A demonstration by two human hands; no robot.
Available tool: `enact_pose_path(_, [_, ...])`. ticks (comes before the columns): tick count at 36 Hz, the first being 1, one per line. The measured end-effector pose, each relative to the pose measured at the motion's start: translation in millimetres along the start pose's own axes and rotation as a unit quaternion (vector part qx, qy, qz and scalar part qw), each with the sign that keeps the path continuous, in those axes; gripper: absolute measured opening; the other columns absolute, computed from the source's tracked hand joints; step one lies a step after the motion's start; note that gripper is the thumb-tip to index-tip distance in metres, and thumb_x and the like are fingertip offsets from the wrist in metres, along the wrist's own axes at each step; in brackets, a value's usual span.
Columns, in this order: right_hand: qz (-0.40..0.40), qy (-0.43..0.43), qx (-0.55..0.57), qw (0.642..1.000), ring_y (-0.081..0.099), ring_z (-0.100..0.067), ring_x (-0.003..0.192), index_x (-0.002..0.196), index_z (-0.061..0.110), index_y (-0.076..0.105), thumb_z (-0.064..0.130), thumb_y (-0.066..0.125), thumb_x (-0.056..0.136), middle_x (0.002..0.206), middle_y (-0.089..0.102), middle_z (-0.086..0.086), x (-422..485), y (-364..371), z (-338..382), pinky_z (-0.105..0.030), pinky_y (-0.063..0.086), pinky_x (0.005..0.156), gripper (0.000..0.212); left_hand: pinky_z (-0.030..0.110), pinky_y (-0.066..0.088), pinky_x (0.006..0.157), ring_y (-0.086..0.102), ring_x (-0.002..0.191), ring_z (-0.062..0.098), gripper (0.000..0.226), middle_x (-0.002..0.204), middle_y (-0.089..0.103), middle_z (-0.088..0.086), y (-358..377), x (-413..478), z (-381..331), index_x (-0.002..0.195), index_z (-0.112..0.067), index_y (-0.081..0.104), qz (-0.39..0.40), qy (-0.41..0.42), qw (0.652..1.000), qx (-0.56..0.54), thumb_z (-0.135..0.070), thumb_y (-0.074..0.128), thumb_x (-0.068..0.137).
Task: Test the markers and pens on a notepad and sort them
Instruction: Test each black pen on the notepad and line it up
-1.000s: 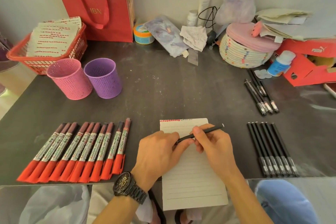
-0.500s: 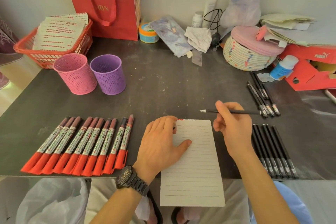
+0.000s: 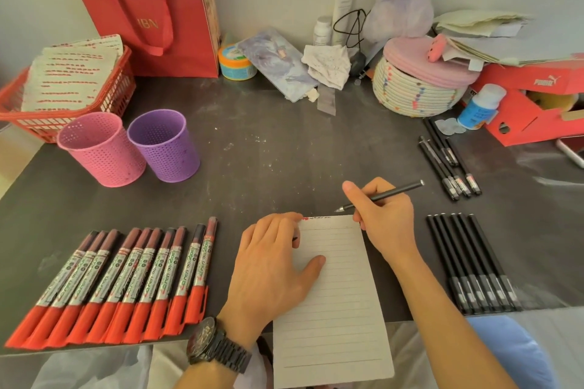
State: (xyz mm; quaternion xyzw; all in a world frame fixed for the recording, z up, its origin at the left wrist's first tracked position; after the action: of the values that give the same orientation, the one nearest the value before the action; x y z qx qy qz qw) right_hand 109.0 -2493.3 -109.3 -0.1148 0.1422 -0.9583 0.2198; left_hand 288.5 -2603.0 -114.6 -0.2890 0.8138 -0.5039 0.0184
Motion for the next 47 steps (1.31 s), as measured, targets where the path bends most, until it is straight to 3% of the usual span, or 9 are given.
enact_pose_path(11, [0.000,0.003,-0.030,1.000,0.057,-0.003,0.043,0.058,0.025,0.055,0.025,0.072,0.089,0.047,0.062,0.003,0.6,3.2,-6.9,-0.010,0.044,0.052,0.035,0.025,0.029,0.100,0.047,0.116,0.002,0.034,0.126,0.057,-0.025,4.5,-1.5,-3.5,0.081,-0.036,0.028,0.024,0.031,0.999,0.000,-0.052,0.058,0.084])
enact_pose_path(21, [0.014,-0.006,-0.047,0.999,0.056,-0.002,0.043,0.061,0.020,0.057,0.023,0.071,0.090,0.048,0.063,0.002,0.4,5.4,-6.0,-0.010,0.045,0.052,0.032,0.030,0.034,0.103,0.050,0.117,0.004,0.032,0.126,0.058,-0.023,1.7,-1.5,-5.9,0.081,-0.035,0.031,0.026,0.029,0.999,0.004,-0.052,0.058,0.084])
enact_pose_path(47, [0.025,-0.016,-0.069,0.997,0.061,-0.001,0.046,0.065,0.020,0.060,0.021,0.071,0.091,0.052,0.065,0.005,-0.3,7.3,-3.1,-0.009,0.046,0.053,0.029,0.025,0.029,0.102,0.048,0.118,0.003,0.032,0.125,0.058,-0.024,1.9,-1.7,-4.9,0.081,-0.031,0.035,0.028,0.031,0.999,0.003,-0.050,0.060,0.084])
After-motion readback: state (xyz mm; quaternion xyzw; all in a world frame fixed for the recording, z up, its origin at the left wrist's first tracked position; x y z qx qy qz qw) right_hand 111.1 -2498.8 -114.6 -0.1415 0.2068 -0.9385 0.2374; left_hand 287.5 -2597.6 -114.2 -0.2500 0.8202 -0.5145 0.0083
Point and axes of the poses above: each hand's wrist, its own x-axis towards the middle knuckle, its own y-axis out of the palm, z = x × y, the point moved 6 cm from there along x, towards the middle knuckle
